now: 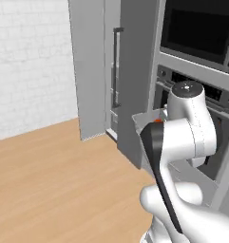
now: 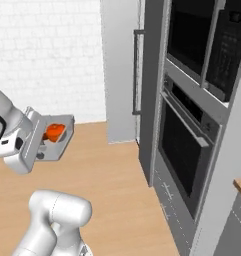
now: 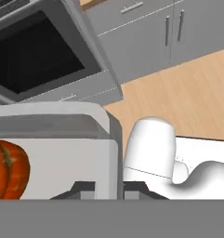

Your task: Take the meat container that has the shrimp and place it on the second highest rack of the freezer. Then take the vegetable container that has the squash and carrot and place it on the highest rack of the freezer.

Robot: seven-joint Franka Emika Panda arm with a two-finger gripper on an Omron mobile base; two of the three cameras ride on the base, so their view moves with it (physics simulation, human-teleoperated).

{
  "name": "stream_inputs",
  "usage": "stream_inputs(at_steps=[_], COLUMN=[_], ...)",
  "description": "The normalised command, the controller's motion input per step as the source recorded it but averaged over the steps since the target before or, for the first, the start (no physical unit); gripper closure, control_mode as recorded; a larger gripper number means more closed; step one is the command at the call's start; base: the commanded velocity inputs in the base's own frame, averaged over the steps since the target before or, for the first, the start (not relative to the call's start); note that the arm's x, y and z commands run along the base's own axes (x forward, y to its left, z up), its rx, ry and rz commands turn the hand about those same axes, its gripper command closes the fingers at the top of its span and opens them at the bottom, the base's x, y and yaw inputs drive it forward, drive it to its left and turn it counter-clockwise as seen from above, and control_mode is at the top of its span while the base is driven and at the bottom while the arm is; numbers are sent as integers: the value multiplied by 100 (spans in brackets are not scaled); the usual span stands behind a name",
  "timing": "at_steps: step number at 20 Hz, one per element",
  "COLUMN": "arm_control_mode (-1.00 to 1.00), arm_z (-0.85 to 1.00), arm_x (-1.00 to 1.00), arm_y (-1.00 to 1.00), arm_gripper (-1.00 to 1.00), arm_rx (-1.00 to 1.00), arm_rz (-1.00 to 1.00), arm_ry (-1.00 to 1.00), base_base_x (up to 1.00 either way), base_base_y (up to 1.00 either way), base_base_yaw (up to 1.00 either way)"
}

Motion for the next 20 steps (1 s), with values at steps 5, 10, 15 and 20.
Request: stream_inputs(at_steps=[5,10,15,20], arm_control_mode=[100,100,100,100], arm_z=[0,0,0,0], arm_x=[0,0,0,0], arm_y=[0,0,0,0], arm_gripper=[100,100,100,100], arm_rx=[0,0,0,0], arm_rz=[0,0,0,0], arm_ry=[0,0,0,0], base_base_x=[62,73,90,96], base_base_y=[100,100,100,50], base_base_yaw=[20,1,-1,-3])
